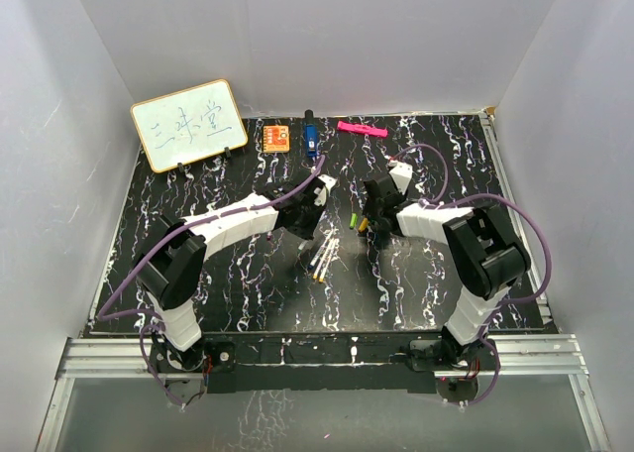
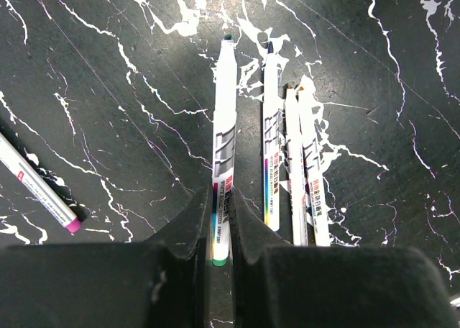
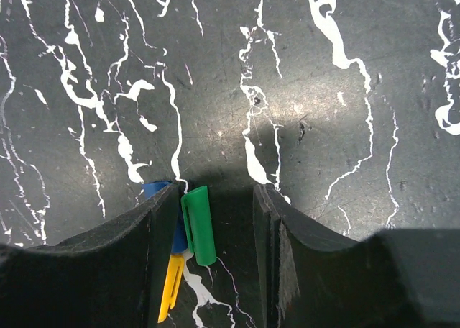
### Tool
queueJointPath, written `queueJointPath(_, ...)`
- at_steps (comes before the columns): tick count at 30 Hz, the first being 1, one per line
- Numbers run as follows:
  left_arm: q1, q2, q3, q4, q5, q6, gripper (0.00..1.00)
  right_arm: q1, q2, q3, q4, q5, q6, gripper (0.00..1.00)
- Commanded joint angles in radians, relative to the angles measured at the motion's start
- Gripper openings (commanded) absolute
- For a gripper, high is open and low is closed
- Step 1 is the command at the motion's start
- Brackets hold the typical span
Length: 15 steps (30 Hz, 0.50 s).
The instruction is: Insert the pens into the pen caps
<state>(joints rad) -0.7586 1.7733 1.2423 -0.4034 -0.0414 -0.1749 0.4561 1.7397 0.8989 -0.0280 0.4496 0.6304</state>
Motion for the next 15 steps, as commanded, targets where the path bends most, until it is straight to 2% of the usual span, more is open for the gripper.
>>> queueJointPath(1, -0.001, -0.058, 0.000, -0.009, 0.003, 0.011, 0.00, -0.003, 0.031, 0.039, 0.006, -0.021, 0.010, 0.44)
queueJointPath(15, -0.001, -0.049, 0.016, -0.012, 0.007, 0.014, 0.00, 0.009, 0.048, 0.020, -0.106, -0.029, 0.060, 0.40)
